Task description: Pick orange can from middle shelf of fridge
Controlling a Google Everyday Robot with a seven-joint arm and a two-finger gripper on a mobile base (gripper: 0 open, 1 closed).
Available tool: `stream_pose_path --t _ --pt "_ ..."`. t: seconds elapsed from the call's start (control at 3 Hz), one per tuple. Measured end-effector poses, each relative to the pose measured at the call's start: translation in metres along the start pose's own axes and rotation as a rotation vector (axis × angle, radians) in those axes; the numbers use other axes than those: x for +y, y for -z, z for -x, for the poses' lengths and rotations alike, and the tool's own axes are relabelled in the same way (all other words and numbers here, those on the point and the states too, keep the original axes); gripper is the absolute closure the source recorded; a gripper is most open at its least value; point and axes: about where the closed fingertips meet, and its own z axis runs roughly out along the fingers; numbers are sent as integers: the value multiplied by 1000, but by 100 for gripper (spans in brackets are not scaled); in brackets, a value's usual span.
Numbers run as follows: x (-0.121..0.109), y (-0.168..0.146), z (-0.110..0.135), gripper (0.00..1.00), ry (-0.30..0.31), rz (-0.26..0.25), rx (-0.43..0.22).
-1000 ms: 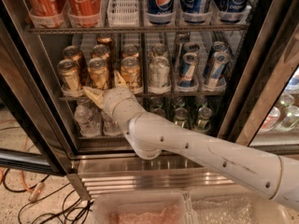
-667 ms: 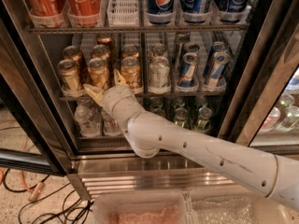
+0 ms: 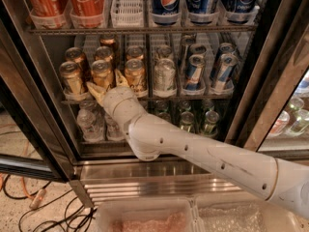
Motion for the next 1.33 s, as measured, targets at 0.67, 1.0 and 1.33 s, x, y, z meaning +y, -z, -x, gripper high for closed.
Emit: stream_pose_path --t 0.67,1.0,1.33 --pt "0 -3 -3 75 -6 -3 -2" --pt "0 -3 -4 97 -8 -3 -1" --pt "1 -4 -2 100 -7 -2 -4"
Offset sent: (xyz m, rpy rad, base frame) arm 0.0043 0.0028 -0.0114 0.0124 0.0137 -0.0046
